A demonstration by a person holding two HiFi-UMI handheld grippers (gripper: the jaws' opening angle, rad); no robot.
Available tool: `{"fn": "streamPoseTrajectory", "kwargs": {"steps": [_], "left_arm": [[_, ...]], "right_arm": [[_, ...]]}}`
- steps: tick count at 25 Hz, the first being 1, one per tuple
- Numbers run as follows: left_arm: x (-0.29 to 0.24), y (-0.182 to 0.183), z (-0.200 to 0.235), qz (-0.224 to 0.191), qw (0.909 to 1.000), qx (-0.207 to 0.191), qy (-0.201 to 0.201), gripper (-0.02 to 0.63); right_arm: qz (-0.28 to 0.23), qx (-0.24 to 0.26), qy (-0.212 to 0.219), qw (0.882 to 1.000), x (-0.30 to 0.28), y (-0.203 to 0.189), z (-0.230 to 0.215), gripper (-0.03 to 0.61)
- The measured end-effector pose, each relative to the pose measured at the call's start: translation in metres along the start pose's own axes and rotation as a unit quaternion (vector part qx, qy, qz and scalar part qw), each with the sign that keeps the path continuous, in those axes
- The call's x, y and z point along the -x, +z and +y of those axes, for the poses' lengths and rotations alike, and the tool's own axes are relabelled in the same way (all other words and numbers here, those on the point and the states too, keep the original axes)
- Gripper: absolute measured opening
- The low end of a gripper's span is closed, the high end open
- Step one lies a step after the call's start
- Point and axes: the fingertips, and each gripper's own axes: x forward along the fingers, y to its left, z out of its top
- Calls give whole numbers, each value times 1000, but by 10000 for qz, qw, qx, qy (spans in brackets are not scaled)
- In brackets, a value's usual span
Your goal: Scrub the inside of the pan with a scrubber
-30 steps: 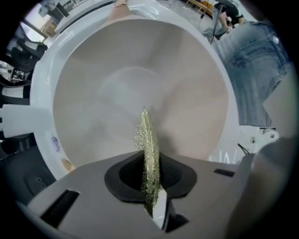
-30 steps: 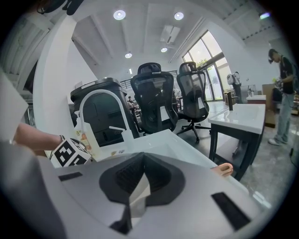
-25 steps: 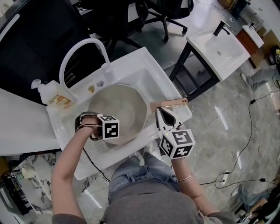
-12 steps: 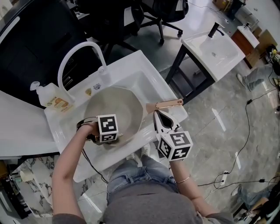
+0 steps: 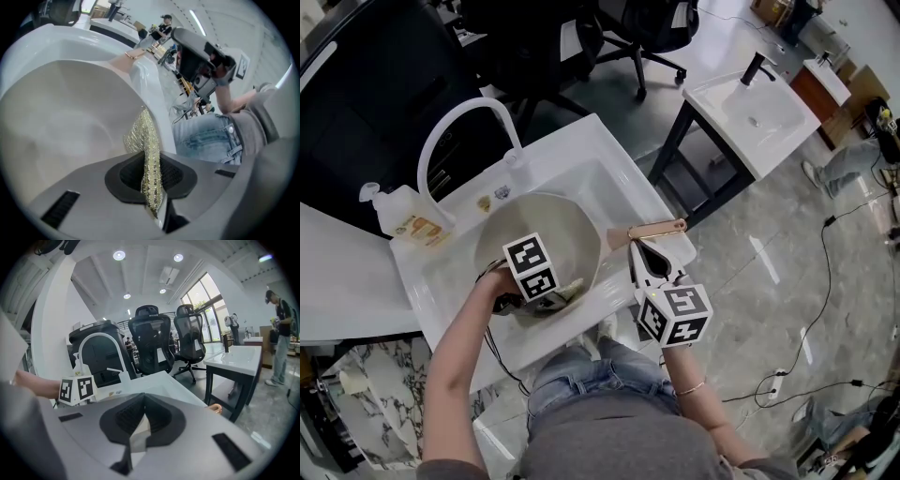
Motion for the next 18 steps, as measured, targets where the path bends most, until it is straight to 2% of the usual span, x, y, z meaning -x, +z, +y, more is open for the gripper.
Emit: {"fn": "streamPoseTrajectory", "kwargs": {"steps": [3, 5, 8, 10, 12, 14, 18], "left_arm": [[2, 22, -3, -640, 9976, 224, -163, 63], [5, 37, -3, -1110, 9927, 396, -267, 63], [10, 59, -1, -1829, 9796, 722, -408, 63], [15, 72, 3, -2314, 9662, 1019, -503, 63], [21, 83, 8, -2781, 9487, 1367, -631, 63], [29, 91, 14, -3258, 9264, 1716, -786, 63], [49, 104, 28, -4258, 8679, 2345, -1025, 63]], "right_arm": [[6, 20, 47, 10000, -3, 2, -1, 11], [21, 37, 98, 9999, -6, 2, 1, 11], [58, 82, 211, 9997, -11, 3, 5, 11], [78, 112, 293, 9995, -15, 4, 7, 11], [99, 133, 358, 9992, -19, 5, 8, 11], [128, 144, 417, 9989, -22, 4, 11, 11], [170, 183, 550, 9982, -30, 5, 15, 11]]}}
